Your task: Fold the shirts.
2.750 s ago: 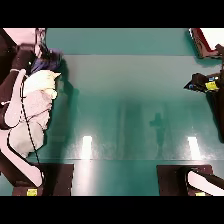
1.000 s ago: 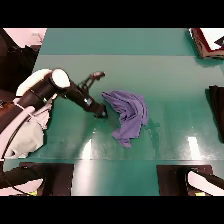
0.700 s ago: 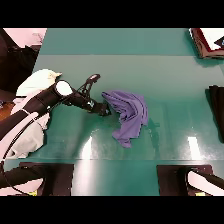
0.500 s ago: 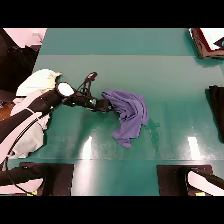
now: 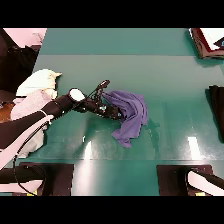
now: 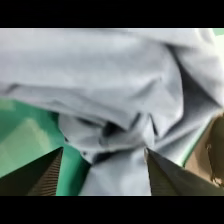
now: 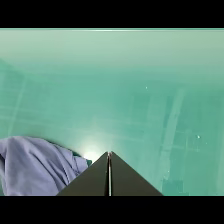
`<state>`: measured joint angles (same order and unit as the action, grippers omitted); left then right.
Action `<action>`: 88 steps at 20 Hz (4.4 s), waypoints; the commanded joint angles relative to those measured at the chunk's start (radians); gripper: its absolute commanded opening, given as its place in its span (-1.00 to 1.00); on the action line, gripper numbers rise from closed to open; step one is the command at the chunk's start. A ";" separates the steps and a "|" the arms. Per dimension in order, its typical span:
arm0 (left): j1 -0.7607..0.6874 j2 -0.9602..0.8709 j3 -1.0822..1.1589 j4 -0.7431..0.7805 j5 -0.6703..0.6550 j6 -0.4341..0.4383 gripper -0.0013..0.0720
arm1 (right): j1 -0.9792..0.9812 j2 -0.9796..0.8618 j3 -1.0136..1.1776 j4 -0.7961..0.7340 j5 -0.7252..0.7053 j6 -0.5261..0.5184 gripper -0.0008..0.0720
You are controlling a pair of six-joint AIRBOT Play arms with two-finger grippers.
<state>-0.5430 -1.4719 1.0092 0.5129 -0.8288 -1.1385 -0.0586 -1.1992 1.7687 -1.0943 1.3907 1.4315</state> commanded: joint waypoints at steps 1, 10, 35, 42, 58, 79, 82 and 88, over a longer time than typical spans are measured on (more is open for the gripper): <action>-0.010 -0.015 0.000 -0.052 0.038 0.026 0.71 | 0.000 0.000 0.000 0.001 0.000 0.000 -0.93; -0.010 -0.047 0.004 -0.138 0.136 0.048 -0.63 | 0.000 0.000 0.000 0.001 0.004 0.000 -0.93; -0.008 -0.016 0.248 0.398 -0.153 -0.140 -0.89 | 0.615 -0.037 -0.844 0.127 -0.395 0.037 -0.93; 0.174 0.312 0.393 0.662 -0.299 -0.234 -0.88 | 0.344 0.253 -0.547 -0.357 -0.077 0.216 -0.93; 0.211 0.576 1.092 0.705 -0.572 -0.234 -0.88 | 0.169 0.415 0.112 -0.343 0.123 0.138 -0.94; 0.288 -0.054 0.582 1.126 -0.207 -0.442 0.07 | 0.207 -0.172 -0.512 -0.031 -0.333 0.019 -0.92; 0.348 -0.045 0.623 1.125 -0.306 -0.459 0.74 | 0.146 -0.222 -0.386 -0.031 -0.282 0.019 0.17; 0.440 0.110 0.535 0.926 -0.449 -0.416 0.74 | -0.015 -0.139 -0.356 -0.022 -0.069 -0.016 0.15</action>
<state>-0.1349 -1.4269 1.6005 1.5654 -1.2167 -1.5837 -0.0116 -1.3762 1.4166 -1.1252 1.2446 1.4399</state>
